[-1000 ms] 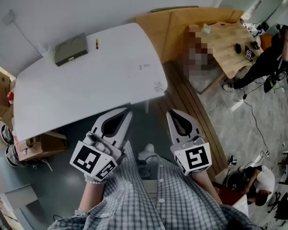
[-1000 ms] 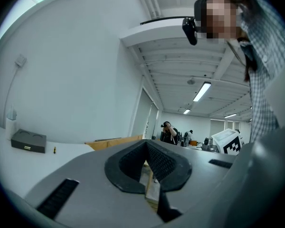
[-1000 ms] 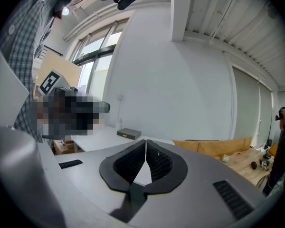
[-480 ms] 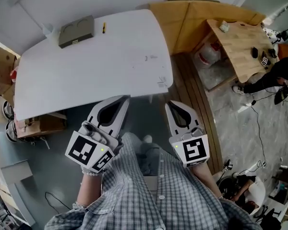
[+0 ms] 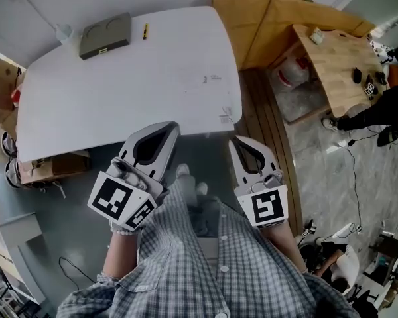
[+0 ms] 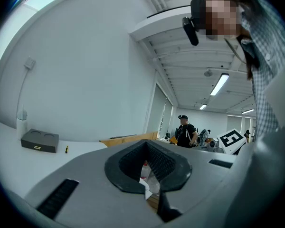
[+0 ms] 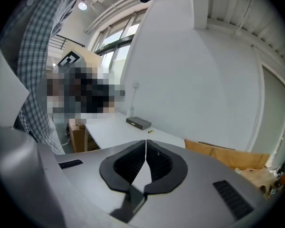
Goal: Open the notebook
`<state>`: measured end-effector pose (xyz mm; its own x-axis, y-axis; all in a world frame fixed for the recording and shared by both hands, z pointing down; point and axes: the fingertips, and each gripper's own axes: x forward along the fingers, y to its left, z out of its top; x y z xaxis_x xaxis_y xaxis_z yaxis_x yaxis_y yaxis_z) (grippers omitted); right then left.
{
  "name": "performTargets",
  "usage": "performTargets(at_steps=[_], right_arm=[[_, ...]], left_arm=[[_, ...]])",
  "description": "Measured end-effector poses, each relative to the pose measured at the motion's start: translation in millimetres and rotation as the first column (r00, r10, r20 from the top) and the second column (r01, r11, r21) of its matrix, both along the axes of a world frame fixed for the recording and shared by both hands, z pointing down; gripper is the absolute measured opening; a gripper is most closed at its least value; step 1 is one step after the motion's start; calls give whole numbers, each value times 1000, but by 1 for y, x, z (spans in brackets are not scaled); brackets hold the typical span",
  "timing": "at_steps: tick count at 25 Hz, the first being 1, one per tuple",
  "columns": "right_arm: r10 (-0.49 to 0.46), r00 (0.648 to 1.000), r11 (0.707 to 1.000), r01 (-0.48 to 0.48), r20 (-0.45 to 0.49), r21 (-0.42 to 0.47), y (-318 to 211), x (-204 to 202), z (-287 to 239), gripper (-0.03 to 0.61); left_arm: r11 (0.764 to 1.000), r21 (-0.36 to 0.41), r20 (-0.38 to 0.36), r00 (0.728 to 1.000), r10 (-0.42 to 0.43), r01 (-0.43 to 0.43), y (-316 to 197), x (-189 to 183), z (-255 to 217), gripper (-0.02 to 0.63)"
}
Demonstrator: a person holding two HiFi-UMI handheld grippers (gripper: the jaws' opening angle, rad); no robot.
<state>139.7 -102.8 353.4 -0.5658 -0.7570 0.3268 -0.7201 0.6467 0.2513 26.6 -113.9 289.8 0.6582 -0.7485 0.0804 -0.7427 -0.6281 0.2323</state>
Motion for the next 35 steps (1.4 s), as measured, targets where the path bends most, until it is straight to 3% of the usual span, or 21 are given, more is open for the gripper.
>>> performTargets(at_steps=[8, 15, 25, 28, 32, 35], right_arm=[[33, 999, 999, -33, 5, -21, -23, -14, 0, 23], [37, 998, 999, -38, -45, -10, -41, -33, 1, 23], [-25, 979, 997, 11, -202, -70, -45, -62, 58, 25], [-81, 955, 992, 50, -284, -113, -44, -72, 88, 25], [-163, 890, 984, 112, -426, -142, -40, -81, 124, 25], [-223, 852, 971, 151, -473, -185, -36, -90, 146, 32]], left_arm=[[1000, 9, -7, 1000, 21, -21, -28, -11, -4, 8], [999, 14, -16, 999, 41, -40, -45, -30, -8, 8], [998, 4, -11, 998, 57, -57, -68, -53, 7, 8], [998, 5, -4, 998, 58, -58, -70, -62, 10, 8], [999, 7, -15, 999, 39, -39, -71, -73, 12, 8], [999, 15, -21, 999, 37, -37, -69, -78, 10, 8]])
